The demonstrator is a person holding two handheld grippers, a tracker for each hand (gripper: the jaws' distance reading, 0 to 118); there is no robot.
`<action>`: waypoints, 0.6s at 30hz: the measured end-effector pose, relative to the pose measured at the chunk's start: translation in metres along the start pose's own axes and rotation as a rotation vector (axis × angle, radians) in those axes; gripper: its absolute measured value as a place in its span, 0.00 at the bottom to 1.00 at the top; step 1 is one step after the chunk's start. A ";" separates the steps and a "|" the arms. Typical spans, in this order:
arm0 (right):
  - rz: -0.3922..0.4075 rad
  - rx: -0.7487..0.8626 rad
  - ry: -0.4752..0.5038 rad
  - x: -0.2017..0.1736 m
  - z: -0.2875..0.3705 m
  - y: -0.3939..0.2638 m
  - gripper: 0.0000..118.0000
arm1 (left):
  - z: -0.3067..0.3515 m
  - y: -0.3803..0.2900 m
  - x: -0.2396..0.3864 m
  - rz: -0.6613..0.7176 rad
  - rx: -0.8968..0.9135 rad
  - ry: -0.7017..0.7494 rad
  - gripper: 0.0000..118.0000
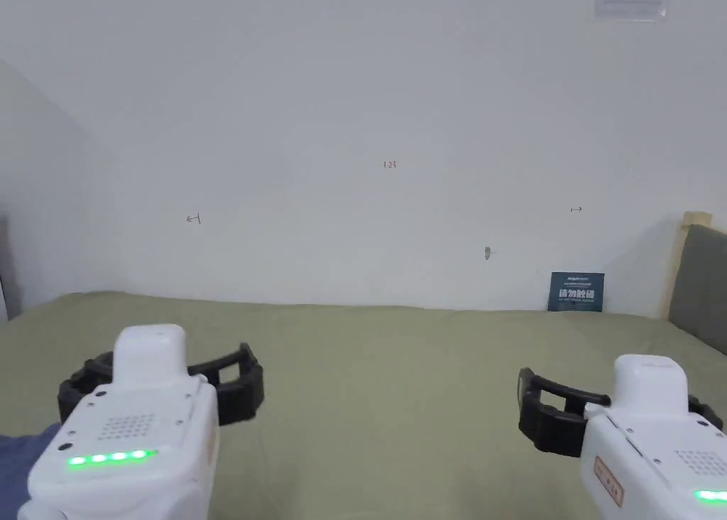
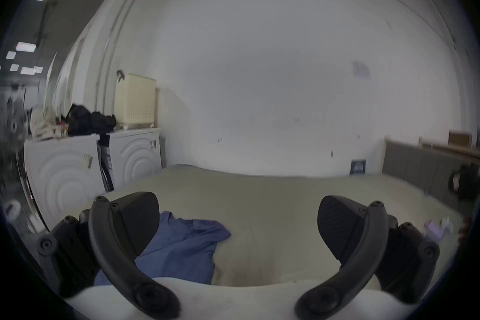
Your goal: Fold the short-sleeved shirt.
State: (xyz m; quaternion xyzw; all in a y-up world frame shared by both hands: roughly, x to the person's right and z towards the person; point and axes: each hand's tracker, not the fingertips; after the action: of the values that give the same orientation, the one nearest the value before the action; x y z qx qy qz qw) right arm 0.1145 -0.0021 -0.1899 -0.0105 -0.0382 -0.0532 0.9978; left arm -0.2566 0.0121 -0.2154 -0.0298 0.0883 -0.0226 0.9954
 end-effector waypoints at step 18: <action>0.153 -0.041 -0.050 -0.006 -0.004 -0.006 0.91 | 0.007 -0.010 0.009 0.037 0.006 -0.023 1.00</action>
State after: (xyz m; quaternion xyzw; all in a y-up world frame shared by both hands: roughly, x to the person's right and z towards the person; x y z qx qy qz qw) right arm 0.1079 -0.0072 -0.1945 -0.0354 -0.0610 0.0226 0.9973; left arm -0.2467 0.0019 -0.2090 -0.0256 0.0774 -0.0041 0.9967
